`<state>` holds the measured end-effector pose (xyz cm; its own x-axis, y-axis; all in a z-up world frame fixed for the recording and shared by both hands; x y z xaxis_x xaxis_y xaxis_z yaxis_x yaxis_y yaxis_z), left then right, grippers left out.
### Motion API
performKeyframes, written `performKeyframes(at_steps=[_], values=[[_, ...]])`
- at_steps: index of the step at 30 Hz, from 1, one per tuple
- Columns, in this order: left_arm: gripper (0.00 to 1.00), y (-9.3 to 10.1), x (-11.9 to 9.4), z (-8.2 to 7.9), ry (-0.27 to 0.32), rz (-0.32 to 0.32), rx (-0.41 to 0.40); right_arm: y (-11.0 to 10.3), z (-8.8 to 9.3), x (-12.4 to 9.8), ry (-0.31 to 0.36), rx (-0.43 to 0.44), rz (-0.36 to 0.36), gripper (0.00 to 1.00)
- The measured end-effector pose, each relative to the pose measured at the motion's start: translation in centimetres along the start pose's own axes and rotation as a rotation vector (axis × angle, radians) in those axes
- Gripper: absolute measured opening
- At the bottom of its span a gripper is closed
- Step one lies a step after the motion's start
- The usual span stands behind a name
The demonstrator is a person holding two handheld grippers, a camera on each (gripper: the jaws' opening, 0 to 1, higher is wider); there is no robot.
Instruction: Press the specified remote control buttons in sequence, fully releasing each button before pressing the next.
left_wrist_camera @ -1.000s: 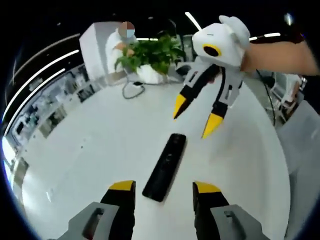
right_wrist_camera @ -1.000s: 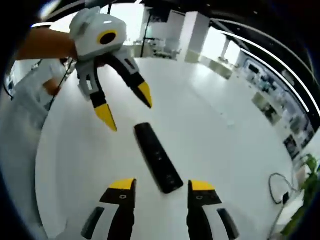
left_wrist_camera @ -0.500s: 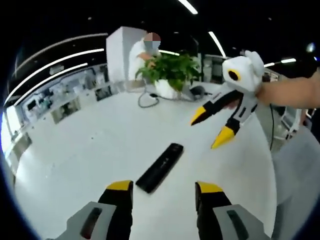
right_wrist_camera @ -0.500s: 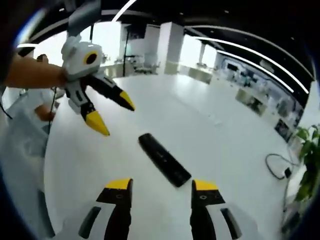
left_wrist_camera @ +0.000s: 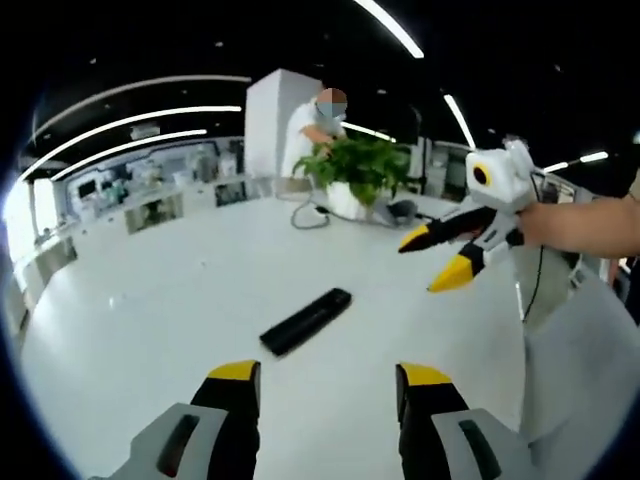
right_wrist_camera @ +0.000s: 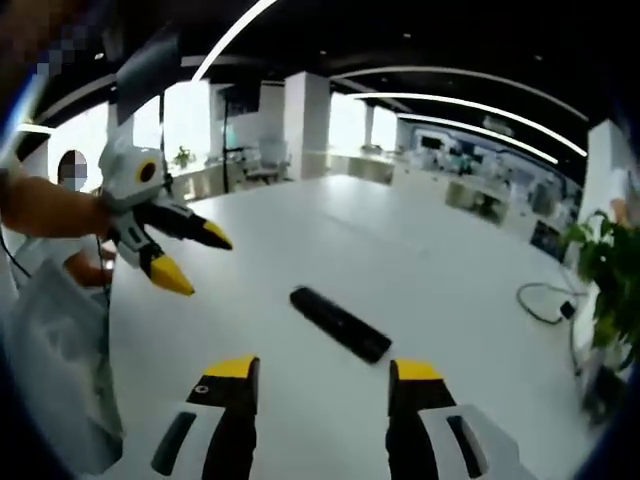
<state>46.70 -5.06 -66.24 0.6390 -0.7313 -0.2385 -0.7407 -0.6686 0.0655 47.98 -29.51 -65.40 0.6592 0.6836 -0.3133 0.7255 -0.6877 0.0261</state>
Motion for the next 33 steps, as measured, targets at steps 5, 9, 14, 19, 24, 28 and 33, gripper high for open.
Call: performKeyframes(at_steps=[5, 9, 14, 19, 24, 28, 33], values=[[0.56, 1.0, -2.1, -0.2, 0.048, -0.038, -0.053, -1.3, 0.0, -1.2, 0.031, 0.011, 0.016, 0.50], [0.57, 1.5, -3.4, -0.6, 0.069, -0.054, -0.059, -2.1, 0.1, -2.2, 0.056, 0.031, 0.028, 0.51], [0.58, 2.2, -4.8, -0.9, 0.095, -0.066, -0.068, -2.9, 0.4, -3.5, 0.076, 0.049, 0.040, 0.53], [0.59, 3.1, -6.2, -0.5, 0.122, -0.081, -0.109, -3.7, 0.9, -5.1, 0.085, 0.055, 0.046, 0.54], [0.59, 3.8, -7.3, -0.1, 0.123, -0.084, -0.112, -4.2, 1.4, -6.6, 0.099, 0.077, 0.058, 0.57], [0.61, 4.5, -8.3, 0.3, 0.132, -0.083, -0.131, -5.0, 1.4, -7.5, 0.115, 0.104, 0.062, 0.59], [0.61, 5.4, -9.0, 0.7, 0.130, -0.074, -0.150, -6.1, 1.6, -8.3, 0.123, 0.137, 0.050, 0.59]])
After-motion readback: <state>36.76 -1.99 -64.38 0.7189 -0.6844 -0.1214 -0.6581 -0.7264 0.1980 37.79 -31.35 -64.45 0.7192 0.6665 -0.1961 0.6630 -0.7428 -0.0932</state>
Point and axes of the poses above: the point that each gripper's makers call its tool centre point, and the gripper's own axes: x roughly forward along the fingers, y roughly to its right, z roughly out of its underside, the point moved 7 cm from there along -x, roughly backward along the fingers, and after that the axes turned 14 degrees about y, right-handed, at the moved point
